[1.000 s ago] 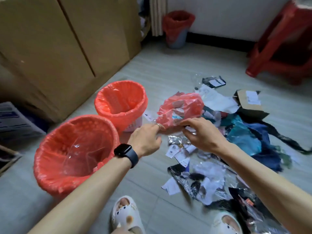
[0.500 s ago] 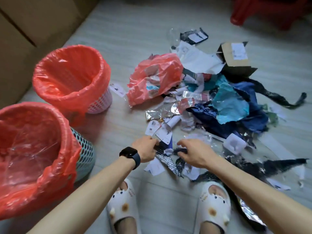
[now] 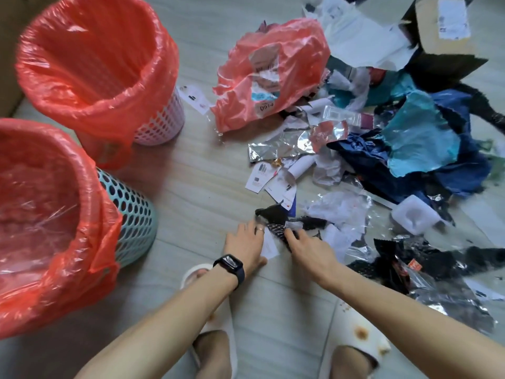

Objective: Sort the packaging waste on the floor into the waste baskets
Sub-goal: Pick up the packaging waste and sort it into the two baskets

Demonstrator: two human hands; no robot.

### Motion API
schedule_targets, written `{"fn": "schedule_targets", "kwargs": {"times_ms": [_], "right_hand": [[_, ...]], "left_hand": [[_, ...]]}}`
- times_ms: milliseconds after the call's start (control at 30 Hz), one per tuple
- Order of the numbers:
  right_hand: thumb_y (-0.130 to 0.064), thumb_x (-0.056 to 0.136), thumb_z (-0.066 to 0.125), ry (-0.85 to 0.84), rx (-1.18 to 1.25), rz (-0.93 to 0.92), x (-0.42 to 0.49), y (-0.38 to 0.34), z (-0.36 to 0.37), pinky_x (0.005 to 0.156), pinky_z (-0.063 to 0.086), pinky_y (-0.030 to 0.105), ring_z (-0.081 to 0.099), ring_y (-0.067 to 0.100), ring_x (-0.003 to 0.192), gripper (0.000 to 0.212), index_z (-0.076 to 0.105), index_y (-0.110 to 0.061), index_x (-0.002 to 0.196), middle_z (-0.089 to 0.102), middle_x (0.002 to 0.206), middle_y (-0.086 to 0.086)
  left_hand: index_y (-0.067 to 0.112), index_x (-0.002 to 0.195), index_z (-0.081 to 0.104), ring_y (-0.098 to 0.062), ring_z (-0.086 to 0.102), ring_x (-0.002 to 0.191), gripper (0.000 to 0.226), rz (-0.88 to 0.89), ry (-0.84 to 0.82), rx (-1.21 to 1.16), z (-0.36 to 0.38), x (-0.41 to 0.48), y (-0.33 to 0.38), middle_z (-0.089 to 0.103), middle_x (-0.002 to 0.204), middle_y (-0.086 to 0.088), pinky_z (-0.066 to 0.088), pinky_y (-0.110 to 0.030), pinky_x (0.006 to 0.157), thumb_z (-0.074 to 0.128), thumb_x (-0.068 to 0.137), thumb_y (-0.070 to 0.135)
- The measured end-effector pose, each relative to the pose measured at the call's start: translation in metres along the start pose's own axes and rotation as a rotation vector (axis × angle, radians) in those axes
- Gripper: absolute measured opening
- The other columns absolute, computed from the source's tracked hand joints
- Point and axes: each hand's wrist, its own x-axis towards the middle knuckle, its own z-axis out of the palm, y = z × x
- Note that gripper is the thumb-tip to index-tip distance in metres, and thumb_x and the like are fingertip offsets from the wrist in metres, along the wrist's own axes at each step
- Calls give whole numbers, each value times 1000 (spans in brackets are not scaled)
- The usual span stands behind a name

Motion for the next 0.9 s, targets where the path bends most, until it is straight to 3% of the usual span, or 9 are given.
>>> {"fn": "schedule_targets", "kwargs": {"times_ms": [100, 167, 267, 433, 500, 567, 633, 767, 900], "right_hand": [[-9, 95, 41, -10, 3, -24, -5, 9, -1, 63, 44, 40, 66, 36, 98, 53, 26, -11, 146, 54, 122, 15], [-26, 99, 43, 35, 33, 14, -12, 12, -2, 64, 45, 38, 66, 35, 98, 44, 34, -12, 139, 53, 126, 12], [-50, 97, 45, 23, 47, 82, -12, 10, -3, 63, 38, 37, 65, 36, 100, 57, 35, -13, 139, 41, 140, 12], [-41, 90, 60, 51, -19, 64, -1, 11, -5, 57, 37, 35, 67, 34, 94, 72, 30, -12, 148, 39, 144, 14], [-28, 74, 76, 72, -86, 35, 2, 13, -4, 46, 32, 31, 68, 31, 69, 70, 49, -9, 136, 56, 124, 17], [-13, 47, 87, 178, -142, -5, 4, 14, -3, 38, 19, 26, 56, 26, 39, 62, 70, -5, 106, 65, 88, 15], [-3, 38, 85, 253, -152, -61, 6, 15, -1, 35, 18, 24, 50, 25, 33, 52, 73, -4, 88, 61, 70, 13], [-4, 41, 87, 167, -153, -55, 7, 16, -11, 35, 31, 26, 56, 26, 40, 49, 71, -7, 87, 60, 68, 12], [-19, 92, 49, 67, 108, -81, 6, 27, -15, 65, 44, 37, 64, 35, 94, 33, 54, -26, 123, 60, 110, 6]], "left_hand": [[13, 139, 34, -28, 46, 118, 75, -2, -6, 1, -1, 6, -1, 43, 129, -7, 44, -37, 80, 68, 80, 46], [14, 140, 34, -28, 46, 119, 71, -11, -9, -18, -2, 8, -3, 44, 129, -8, 44, -37, 81, 66, 83, 43], [14, 142, 32, -28, 45, 122, 68, -7, -4, -16, -2, 9, -5, 46, 131, -9, 45, -38, 84, 64, 88, 41], [18, 137, 35, -29, 49, 120, 46, 48, 17, -3, 1, 13, -15, 56, 127, -6, 45, -39, 80, 53, 96, 33], [20, 130, 40, -30, 53, 115, 33, 84, 43, -14, 0, 15, -22, 59, 123, -5, 45, -39, 74, 46, 99, 29], [19, 121, 43, -33, 58, 107, 25, 88, 53, -61, -7, 17, -27, 63, 117, -6, 42, -37, 68, 46, 98, 28], [19, 119, 43, -37, 62, 100, 25, 60, 37, -130, -13, 21, -33, 66, 111, -10, 45, -38, 68, 47, 96, 30], [27, 128, 39, -40, 63, 99, 32, -44, 28, -261, -23, 26, -40, 67, 110, -16, 48, -41, 75, 42, 98, 35], [28, 140, 36, -39, 61, 107, 43, -83, 14, -341, -36, 24, -41, 65, 120, -17, 48, -40, 82, 38, 97, 24]]}}
